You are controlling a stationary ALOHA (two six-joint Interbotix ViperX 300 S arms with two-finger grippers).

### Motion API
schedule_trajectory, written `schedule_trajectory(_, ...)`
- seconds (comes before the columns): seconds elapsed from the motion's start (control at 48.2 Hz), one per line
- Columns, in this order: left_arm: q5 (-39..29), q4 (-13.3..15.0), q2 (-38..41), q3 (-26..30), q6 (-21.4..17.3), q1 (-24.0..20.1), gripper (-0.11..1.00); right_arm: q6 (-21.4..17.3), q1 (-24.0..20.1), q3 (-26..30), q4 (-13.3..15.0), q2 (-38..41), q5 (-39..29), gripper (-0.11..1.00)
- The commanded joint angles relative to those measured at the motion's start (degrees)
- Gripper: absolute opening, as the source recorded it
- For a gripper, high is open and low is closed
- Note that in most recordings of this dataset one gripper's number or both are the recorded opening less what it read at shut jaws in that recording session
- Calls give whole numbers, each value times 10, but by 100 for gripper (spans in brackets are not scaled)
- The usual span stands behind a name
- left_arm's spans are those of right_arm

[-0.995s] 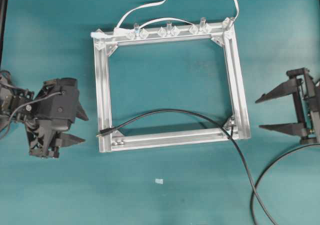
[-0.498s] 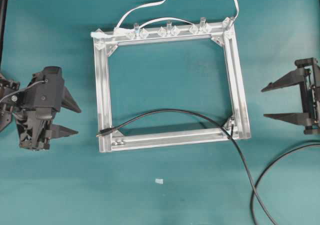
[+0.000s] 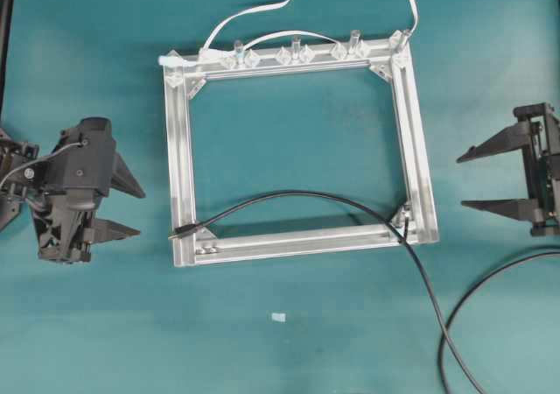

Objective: Insert the wire through the string loop located on the right side.

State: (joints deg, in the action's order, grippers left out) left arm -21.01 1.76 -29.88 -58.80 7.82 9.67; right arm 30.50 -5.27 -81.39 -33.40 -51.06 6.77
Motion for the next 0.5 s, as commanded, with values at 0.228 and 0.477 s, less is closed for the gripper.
schedule_trajectory(0.228, 4, -2, -2, 4, -4, -8, 67, -1, 5, 10, 1, 7, 4, 80)
schedule_trajectory(0.477, 26, -2, 0, 29, -5, -15, 67, 0, 8, 28, 2, 12, 9, 80)
